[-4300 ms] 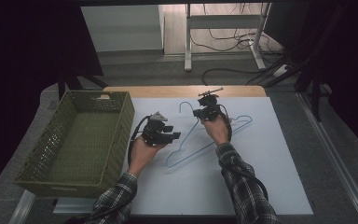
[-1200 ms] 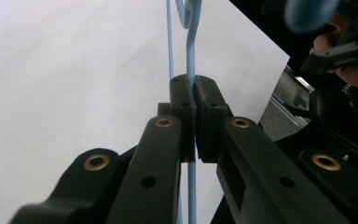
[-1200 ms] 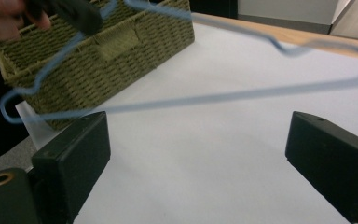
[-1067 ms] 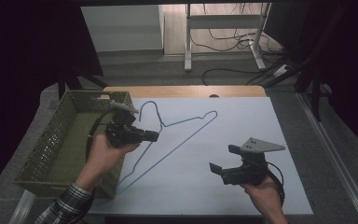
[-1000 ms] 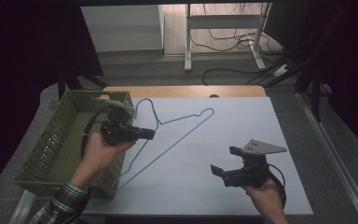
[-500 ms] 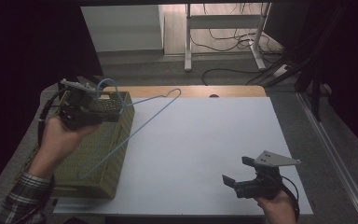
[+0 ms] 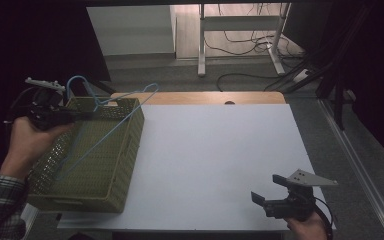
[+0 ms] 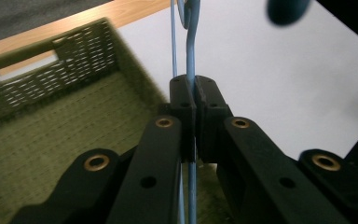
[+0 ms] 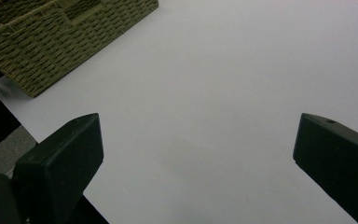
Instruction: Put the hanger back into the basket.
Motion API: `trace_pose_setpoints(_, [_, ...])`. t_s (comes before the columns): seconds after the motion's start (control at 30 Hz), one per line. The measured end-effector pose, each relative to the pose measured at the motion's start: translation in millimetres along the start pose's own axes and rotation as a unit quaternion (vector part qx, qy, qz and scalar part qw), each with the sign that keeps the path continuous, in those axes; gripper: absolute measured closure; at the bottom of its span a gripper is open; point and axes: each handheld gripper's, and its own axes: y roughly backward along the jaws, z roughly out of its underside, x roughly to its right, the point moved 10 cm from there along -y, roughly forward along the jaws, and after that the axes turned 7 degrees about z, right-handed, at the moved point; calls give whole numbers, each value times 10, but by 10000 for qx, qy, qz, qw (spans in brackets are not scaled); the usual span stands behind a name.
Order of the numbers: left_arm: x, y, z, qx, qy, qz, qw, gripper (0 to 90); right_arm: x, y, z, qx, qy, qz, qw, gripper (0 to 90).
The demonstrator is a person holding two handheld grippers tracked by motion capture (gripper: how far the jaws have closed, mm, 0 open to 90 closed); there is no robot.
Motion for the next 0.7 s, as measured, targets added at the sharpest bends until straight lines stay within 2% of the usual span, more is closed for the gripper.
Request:
trace_pose_setpoints(0.17, [-254, 29, 135, 29, 128, -85, 9999, 881, 7, -23, 27, -59, 20, 24, 10000, 12])
trace_pose_setpoints(0.37, [-487, 17, 338, 18, 208, -203, 9996, 881, 14, -57, 67, -148, 62, 44, 9999, 12])
trace_pose_setpoints(0.63, [-687, 0, 587, -46, 278, -330, 9991, 881, 19, -89, 108, -248, 57, 49, 9997, 12])
trace_pose_setpoints(0.7, [-725, -23, 642, -29, 295, -303, 9991, 881, 18, -96, 114, -261, 72, 47, 9996, 12])
